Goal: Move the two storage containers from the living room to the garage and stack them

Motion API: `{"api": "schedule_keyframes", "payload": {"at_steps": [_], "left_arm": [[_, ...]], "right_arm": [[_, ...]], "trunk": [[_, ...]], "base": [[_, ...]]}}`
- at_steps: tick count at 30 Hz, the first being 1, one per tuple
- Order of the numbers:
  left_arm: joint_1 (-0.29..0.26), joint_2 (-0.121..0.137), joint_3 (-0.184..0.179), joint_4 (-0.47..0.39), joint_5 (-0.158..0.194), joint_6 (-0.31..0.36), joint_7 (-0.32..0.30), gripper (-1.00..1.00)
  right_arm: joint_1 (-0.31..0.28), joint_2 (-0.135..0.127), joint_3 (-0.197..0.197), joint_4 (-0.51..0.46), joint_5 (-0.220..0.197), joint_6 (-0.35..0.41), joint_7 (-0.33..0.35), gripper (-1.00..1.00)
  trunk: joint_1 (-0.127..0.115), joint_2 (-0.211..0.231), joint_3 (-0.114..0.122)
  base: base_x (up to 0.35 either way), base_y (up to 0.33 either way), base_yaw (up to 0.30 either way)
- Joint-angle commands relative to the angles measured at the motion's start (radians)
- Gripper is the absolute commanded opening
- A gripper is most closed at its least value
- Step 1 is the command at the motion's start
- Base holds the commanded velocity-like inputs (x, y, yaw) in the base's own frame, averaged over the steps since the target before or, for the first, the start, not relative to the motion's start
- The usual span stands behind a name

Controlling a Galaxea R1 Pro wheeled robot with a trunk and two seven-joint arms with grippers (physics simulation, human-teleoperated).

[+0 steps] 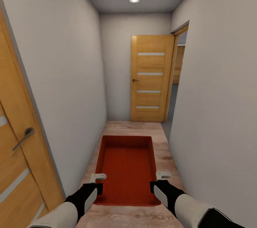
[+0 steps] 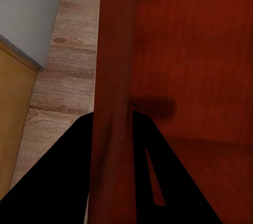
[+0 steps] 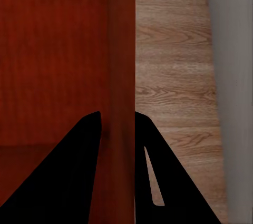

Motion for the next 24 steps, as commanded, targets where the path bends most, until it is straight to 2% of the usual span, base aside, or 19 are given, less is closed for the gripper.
{"api": "schedule_keyframes", "payload": {"at_steps": [1, 24], "left_arm": [[0.001, 0.005, -0.007, 0.001, -0.007, 0.009, 0.011, -1.00], [0.001, 0.005, -0.007, 0.001, -0.008, 0.008, 0.011, -1.00]], "right_arm": [[-0.001, -0.003, -0.007, -0.003, 0.031, -0.039, -0.010, -1.00], [-0.001, -0.003, -0.007, -0.003, 0.031, -0.039, -0.010, -1.00]], "trunk": [[0.001, -0.001, 0.000], [0.001, -0.001, 0.000]], "base": [[0.323, 0.000, -0.002], [0.323, 0.000, 0.000]]}}
